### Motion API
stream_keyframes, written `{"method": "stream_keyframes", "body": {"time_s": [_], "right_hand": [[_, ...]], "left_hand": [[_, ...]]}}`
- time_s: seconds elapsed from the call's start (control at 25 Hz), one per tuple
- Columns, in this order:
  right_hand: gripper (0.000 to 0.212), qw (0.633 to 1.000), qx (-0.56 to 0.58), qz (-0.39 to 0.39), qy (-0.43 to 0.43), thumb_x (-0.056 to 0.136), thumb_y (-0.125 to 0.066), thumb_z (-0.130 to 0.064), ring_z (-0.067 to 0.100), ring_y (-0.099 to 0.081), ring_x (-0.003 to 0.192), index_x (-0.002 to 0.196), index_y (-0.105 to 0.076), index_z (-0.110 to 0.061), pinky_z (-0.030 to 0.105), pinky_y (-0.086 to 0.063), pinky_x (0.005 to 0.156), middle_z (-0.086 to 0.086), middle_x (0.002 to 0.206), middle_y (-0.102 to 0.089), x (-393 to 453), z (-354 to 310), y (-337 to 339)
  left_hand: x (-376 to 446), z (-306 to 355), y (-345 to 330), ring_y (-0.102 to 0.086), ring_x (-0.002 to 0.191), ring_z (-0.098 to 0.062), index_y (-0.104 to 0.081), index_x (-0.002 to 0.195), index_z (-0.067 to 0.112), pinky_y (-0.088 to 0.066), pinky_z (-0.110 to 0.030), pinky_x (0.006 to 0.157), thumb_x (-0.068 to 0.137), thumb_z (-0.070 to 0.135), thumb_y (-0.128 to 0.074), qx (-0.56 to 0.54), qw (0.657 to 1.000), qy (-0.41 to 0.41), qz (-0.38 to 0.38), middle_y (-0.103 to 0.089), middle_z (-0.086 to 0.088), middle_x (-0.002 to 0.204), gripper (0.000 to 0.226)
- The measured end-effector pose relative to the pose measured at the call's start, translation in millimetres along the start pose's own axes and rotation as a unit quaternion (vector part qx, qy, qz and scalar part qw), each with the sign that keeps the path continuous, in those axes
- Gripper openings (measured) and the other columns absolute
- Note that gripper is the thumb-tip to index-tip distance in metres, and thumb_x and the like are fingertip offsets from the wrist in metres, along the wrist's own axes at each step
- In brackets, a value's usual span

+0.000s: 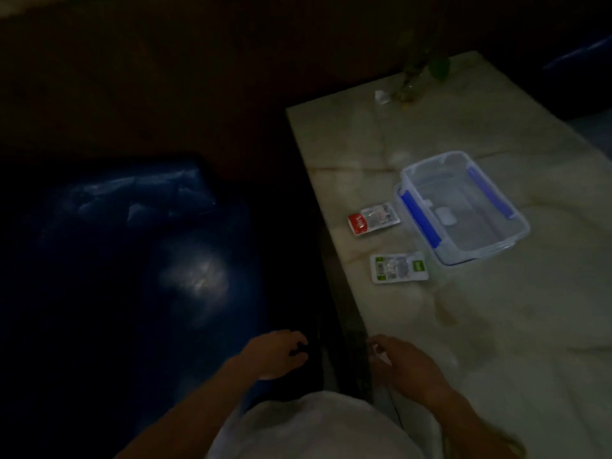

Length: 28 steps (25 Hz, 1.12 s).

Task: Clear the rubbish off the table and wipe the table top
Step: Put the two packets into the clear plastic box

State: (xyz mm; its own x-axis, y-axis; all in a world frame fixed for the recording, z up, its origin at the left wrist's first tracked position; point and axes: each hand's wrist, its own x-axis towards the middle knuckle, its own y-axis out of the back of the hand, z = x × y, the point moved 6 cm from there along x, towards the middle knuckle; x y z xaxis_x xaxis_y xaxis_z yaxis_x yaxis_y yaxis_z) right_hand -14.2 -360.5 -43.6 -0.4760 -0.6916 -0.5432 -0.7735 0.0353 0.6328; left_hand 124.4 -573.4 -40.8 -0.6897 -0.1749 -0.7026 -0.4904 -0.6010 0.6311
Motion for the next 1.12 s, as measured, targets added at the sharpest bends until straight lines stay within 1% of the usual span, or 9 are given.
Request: {"method": "stream_keyframes", "body": {"time_s": [0.08, 0.2, 0.32, 0.44, 0.6, 0.8, 0.96, 1.04, 1.12], "right_hand": [[0.038, 0.999, 0.013, 0.028, -0.022, 0.096, -0.049, -0.043, 0.010, -0.060, 0.109, 0.133, -0.049, -0.034, 0.022, -0.045, 0.083, -0.006, 0.124, -0.062, 15.9, -1.8, 13.6], [0.037, 0.995, 0.044, 0.066, -0.068, 0.096, -0.051, -0.041, 0.001, -0.055, 0.104, 0.132, -0.051, -0.034, 0.015, -0.039, 0.078, -0.005, 0.123, -0.063, 38.8, -11.5, 29.9], [0.036, 0.986, 0.075, 0.083, -0.127, 0.095, -0.052, -0.043, -0.003, -0.049, 0.097, 0.131, -0.051, -0.037, 0.016, -0.040, 0.079, -0.007, 0.122, -0.062, 59.1, -20.9, 41.7], [0.037, 0.973, 0.087, 0.098, -0.188, 0.094, -0.051, -0.047, -0.003, -0.050, 0.097, 0.130, -0.049, -0.042, 0.017, -0.041, 0.080, -0.011, 0.123, -0.062, 76.7, -29.6, 53.5], [0.039, 0.946, 0.132, 0.143, -0.259, 0.094, -0.053, -0.046, 0.005, -0.058, 0.107, 0.132, -0.049, -0.040, 0.020, -0.044, 0.088, -0.011, 0.124, -0.062, 80.1, -32.4, 68.2], [0.040, 0.920, 0.173, 0.169, -0.310, 0.094, -0.052, -0.046, 0.007, -0.059, 0.110, 0.133, -0.047, -0.040, 0.024, -0.048, 0.093, -0.011, 0.124, -0.061, 75.3, -29.8, 66.0], [0.042, 0.902, 0.185, 0.194, -0.338, 0.093, -0.052, -0.044, 0.011, -0.060, 0.110, 0.134, -0.047, -0.036, 0.027, -0.050, 0.092, -0.010, 0.125, -0.061, 80.9, -18.8, 71.6], [0.042, 0.900, 0.174, 0.209, -0.340, 0.094, -0.052, -0.042, 0.013, -0.061, 0.111, 0.135, -0.047, -0.034, 0.029, -0.051, 0.090, -0.007, 0.127, -0.061, 85.1, -14.4, 79.7], [0.043, 0.898, 0.162, 0.227, -0.340, 0.093, -0.054, -0.040, 0.015, -0.060, 0.111, 0.135, -0.046, -0.033, 0.030, -0.052, 0.089, -0.005, 0.130, -0.059, 88.5, -7.1, 88.2]], "left_hand": [[27.3, -1.9, 27.6, -0.055, 0.115, -0.016, -0.046, 0.133, 0.032, -0.047, -0.031, 0.096, 0.091, 0.053, -0.045, 0.019, 0.999, -0.029, -0.020, -0.057, 0.002, 0.131, 0.046], [69.9, -1.6, 74.9, -0.055, 0.117, -0.020, -0.044, 0.136, 0.028, -0.047, -0.037, 0.099, 0.094, 0.050, -0.044, 0.055, 0.994, -0.076, -0.051, -0.055, -0.001, 0.133, 0.047], [106.9, 5.0, 115.1, -0.055, 0.116, -0.021, -0.044, 0.136, 0.025, -0.047, -0.034, 0.096, 0.094, 0.048, -0.044, 0.083, 0.985, -0.130, -0.071, -0.055, -0.003, 0.131, 0.048], [140.7, 14.0, 146.9, -0.056, 0.116, -0.022, -0.045, 0.136, 0.025, -0.046, -0.033, 0.096, 0.093, 0.048, -0.046, 0.112, 0.973, -0.174, -0.099, -0.056, -0.004, 0.130, 0.048], [184.2, 38.0, 179.2, -0.057, 0.117, -0.024, -0.051, 0.131, 0.022, -0.047, -0.034, 0.099, 0.092, 0.044, -0.051, 0.166, 0.952, -0.234, -0.105, -0.059, -0.007, 0.128, 0.045], [226.5, 65.4, 197.9, -0.058, 0.118, -0.019, -0.056, 0.126, 0.024, -0.046, -0.029, 0.101, 0.089, 0.045, -0.056, 0.191, 0.940, -0.263, -0.106, -0.062, -0.002, 0.129, 0.043], [251.9, 94.2, 212.4, -0.054, 0.124, -0.023, -0.054, 0.130, 0.026, -0.042, -0.030, 0.105, 0.090, 0.047, -0.053, 0.229, 0.927, -0.285, -0.083, -0.058, -0.004, 0.135, 0.046], [260.3, 102.3, 221.9, -0.057, 0.119, -0.022, -0.059, 0.124, 0.029, -0.042, -0.027, 0.101, 0.086, 0.047, -0.058, 0.203, 0.935, -0.281, -0.070, -0.062, -0.003, 0.129, 0.042], [269.4, 110.8, 228.2, -0.059, 0.113, -0.022, -0.060, 0.119, 0.028, -0.045, -0.030, 0.099, 0.082, 0.050, -0.061, 0.195, 0.942, -0.269, -0.057, -0.064, -0.003, 0.121, 0.043]]}}
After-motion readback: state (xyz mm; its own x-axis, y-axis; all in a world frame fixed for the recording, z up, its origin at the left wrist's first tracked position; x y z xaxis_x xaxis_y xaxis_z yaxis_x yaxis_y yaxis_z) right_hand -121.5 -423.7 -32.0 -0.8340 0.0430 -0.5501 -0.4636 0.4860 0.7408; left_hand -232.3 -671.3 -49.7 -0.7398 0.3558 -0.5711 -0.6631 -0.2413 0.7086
